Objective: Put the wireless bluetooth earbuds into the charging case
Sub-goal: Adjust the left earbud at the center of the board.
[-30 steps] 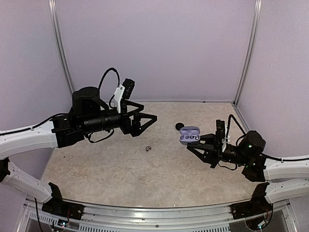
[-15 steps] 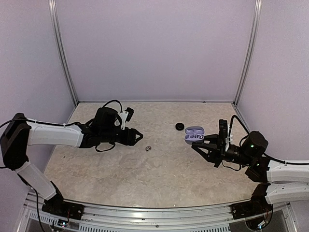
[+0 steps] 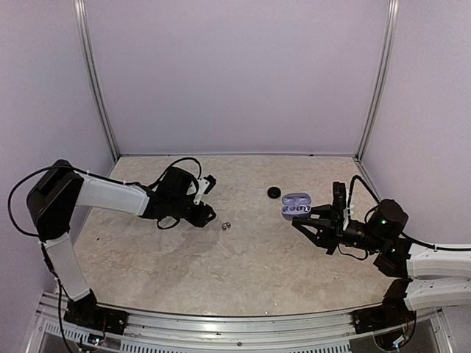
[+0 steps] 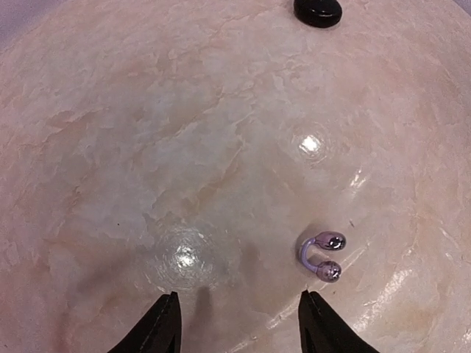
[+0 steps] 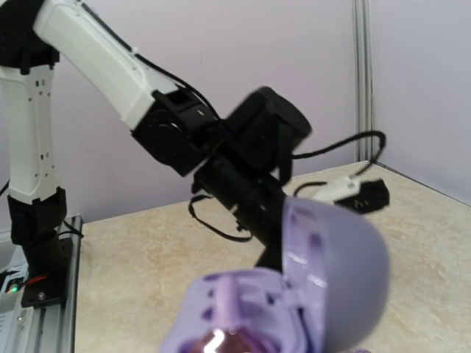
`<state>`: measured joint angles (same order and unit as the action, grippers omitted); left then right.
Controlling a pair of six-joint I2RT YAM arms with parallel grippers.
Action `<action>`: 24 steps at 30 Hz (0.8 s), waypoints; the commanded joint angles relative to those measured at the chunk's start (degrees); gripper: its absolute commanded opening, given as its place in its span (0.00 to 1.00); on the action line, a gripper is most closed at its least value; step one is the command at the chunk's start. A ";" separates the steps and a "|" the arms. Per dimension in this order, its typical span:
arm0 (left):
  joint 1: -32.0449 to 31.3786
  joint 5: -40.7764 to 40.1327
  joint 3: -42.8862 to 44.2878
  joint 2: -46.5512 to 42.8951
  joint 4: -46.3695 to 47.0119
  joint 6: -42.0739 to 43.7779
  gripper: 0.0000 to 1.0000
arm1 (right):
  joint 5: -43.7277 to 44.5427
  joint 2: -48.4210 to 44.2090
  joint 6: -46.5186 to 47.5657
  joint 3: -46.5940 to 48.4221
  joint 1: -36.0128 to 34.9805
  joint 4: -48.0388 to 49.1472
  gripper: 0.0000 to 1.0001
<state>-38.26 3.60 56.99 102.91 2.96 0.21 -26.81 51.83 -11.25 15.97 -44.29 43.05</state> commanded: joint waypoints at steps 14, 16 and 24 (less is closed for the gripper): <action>-5.25 -1.95 10.97 12.84 -7.31 6.65 0.52 | -0.31 -1.43 0.41 -0.48 0.86 -1.39 0.00; -6.58 -1.76 11.97 13.63 -7.93 6.28 0.52 | -0.18 -1.67 0.42 -0.52 0.84 -1.57 0.00; -11.01 1.05 19.10 18.40 -9.28 5.22 0.53 | -0.28 -1.25 0.36 -0.45 0.93 -1.28 0.00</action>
<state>-47.29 2.42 72.25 118.34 -4.54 5.65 -26.94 51.11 -11.20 15.97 -44.05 41.58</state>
